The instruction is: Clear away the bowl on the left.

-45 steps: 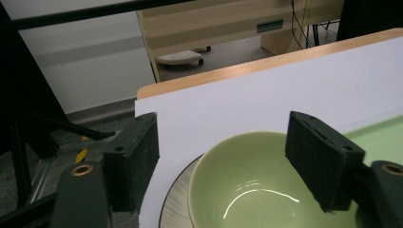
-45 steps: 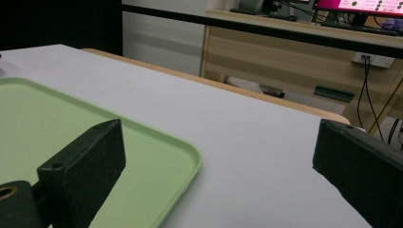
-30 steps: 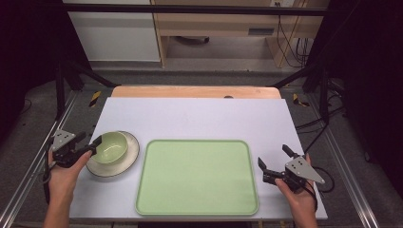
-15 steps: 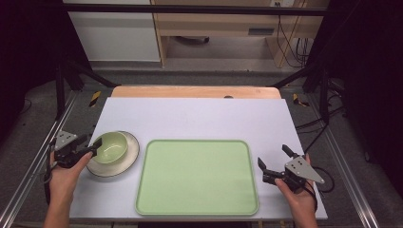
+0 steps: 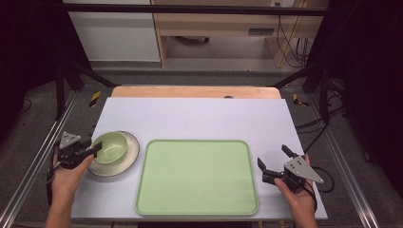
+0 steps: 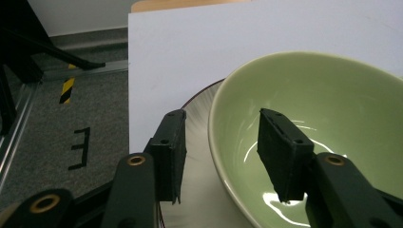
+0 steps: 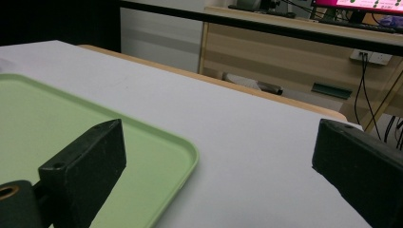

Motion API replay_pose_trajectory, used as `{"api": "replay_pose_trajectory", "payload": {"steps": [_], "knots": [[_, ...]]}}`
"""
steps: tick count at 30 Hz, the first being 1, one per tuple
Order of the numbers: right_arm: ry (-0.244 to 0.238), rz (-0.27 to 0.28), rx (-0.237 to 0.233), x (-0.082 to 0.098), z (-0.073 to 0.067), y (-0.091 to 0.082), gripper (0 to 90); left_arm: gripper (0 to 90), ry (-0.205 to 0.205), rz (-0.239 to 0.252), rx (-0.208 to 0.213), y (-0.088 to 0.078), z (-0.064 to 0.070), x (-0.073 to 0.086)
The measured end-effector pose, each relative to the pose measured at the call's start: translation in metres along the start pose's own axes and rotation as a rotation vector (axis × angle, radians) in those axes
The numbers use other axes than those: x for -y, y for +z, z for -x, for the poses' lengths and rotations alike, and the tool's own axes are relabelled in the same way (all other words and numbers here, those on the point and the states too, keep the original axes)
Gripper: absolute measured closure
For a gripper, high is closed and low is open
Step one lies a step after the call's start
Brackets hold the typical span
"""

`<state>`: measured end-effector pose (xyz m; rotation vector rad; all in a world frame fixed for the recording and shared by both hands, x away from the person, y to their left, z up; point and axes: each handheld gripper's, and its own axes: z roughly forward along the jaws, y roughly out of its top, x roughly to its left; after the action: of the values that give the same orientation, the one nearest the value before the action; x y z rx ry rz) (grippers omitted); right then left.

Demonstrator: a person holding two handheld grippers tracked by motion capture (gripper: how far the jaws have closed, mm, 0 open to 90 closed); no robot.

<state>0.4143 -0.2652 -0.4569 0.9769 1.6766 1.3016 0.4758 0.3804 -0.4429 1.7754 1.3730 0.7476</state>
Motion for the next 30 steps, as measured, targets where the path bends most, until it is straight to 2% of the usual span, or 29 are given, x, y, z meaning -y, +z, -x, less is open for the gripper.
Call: {"api": "replay_pose_trajectory", "payload": {"steps": [6, 11, 23, 30], "knots": [[-0.001, -0.005, -0.002, 0.0, -0.0006, 0.0002, 4.4, 56.7, 0.0, -0.041, 0.001, 0.0014, -0.0012, 0.0012], [-0.005, -0.005, -0.005, 0.0001, -0.0012, 0.0008, 4.5, 59.3, -0.015, -0.052, 0.0, 0.0031, -0.0006, 0.0016], [-0.008, -0.007, -0.008, 0.0002, -0.0017, 0.0012, 4.5, 64.2, -0.011, -0.094, -0.005, 0.0059, 0.0015, 0.0018], [-0.007, -0.009, -0.008, 0.0003, -0.0018, 0.0013, 4.5, 68.5, -0.019, -0.095, -0.001, 0.0066, 0.0023, 0.0017]]}}
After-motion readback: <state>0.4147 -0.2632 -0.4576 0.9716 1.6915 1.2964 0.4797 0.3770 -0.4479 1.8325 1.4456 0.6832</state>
